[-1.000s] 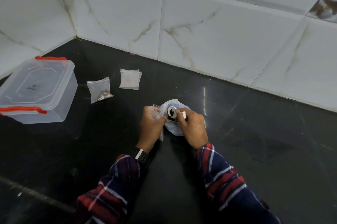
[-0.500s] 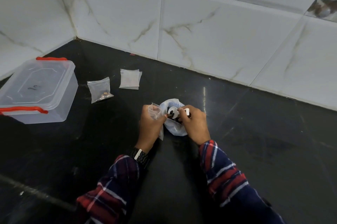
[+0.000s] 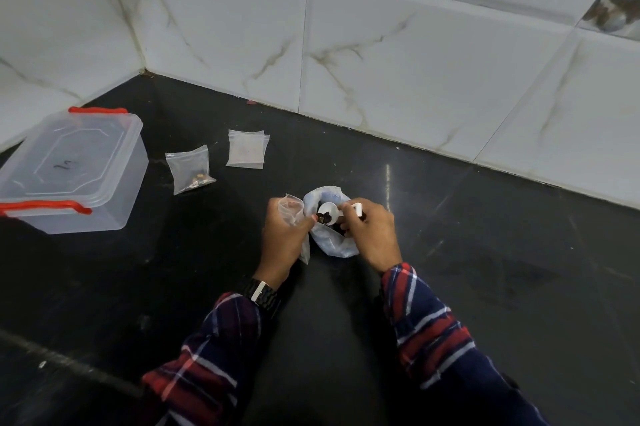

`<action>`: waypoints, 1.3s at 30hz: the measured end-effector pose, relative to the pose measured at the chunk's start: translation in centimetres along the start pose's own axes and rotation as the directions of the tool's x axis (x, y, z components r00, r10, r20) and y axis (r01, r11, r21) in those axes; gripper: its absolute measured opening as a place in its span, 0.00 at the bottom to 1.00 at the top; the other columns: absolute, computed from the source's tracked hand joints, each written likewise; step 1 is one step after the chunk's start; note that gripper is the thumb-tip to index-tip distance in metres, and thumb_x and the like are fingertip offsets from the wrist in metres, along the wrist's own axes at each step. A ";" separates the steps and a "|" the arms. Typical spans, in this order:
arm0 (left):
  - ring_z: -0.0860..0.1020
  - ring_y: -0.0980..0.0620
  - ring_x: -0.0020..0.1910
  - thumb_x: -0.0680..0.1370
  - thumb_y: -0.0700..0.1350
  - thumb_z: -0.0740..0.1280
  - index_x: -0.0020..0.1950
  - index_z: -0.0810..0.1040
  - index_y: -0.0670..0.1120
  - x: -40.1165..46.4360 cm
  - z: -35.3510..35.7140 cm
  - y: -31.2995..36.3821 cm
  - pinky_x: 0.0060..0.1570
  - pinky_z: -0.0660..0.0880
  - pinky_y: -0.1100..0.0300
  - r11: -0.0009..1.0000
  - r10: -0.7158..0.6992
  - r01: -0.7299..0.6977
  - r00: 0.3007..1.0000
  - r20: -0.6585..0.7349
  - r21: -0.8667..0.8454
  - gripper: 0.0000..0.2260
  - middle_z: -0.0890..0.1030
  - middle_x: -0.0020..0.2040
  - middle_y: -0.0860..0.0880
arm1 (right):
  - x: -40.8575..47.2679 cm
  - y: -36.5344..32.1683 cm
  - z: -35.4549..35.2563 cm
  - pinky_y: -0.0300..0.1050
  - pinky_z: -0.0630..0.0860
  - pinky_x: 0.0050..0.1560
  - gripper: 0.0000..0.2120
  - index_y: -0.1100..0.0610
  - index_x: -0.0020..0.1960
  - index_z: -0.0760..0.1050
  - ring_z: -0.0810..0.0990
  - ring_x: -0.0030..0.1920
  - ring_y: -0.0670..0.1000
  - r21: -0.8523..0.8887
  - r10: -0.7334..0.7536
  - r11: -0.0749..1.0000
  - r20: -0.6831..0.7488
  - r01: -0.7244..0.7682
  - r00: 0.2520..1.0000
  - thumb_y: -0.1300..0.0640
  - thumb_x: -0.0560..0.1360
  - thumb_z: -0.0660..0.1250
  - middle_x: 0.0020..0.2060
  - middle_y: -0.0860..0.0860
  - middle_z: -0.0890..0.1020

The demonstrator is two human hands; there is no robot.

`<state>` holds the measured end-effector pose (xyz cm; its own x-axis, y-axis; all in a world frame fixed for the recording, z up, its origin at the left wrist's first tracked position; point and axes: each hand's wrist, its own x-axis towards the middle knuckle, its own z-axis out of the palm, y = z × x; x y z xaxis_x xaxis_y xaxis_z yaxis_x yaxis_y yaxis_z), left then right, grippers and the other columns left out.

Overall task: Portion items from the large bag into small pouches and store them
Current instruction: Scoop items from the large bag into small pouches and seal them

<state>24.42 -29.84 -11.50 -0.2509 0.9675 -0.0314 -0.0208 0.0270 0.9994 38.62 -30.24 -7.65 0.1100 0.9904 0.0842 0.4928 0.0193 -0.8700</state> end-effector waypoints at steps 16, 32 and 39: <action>0.77 0.55 0.50 0.71 0.41 0.74 0.57 0.72 0.47 -0.6 -0.7 0.5 0.51 0.75 0.59 0.980 0.099 -0.094 0.995 -0.023 0.173 0.19 0.78 0.52 0.50 | 0.3 -0.1 -0.8 0.46 0.81 0.39 0.10 0.59 0.42 0.81 0.81 0.34 0.50 0.311 0.208 0.935 -0.090 -0.171 0.974 0.59 0.78 0.63 0.35 0.56 0.84; 0.78 0.53 0.45 0.72 0.35 0.69 0.53 0.71 0.44 -1.4 0.3 -0.4 0.47 0.76 0.56 0.993 -0.044 0.043 0.999 0.004 0.113 0.13 0.78 0.46 0.53 | -0.8 -0.3 0.6 0.32 0.73 0.37 0.09 0.59 0.46 0.81 0.79 0.35 0.46 -0.170 -0.075 0.983 -0.007 0.073 0.997 0.57 0.79 0.63 0.36 0.50 0.81; 0.79 0.52 0.47 0.73 0.36 0.69 0.52 0.71 0.45 -1.4 0.1 -0.3 0.47 0.76 0.57 0.995 -0.028 0.024 0.999 0.042 0.093 0.12 0.78 0.47 0.51 | -0.2 -0.1 -0.2 0.46 0.81 0.38 0.10 0.60 0.43 0.81 0.80 0.31 0.49 0.084 0.138 0.987 -0.026 -0.135 0.990 0.58 0.78 0.63 0.31 0.54 0.82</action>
<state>24.88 -31.17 -11.73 -0.2094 0.9761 -0.0585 0.0633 0.0732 0.9953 38.74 -30.48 -7.51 0.1992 0.9797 -0.0239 0.3987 -0.1033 -0.9112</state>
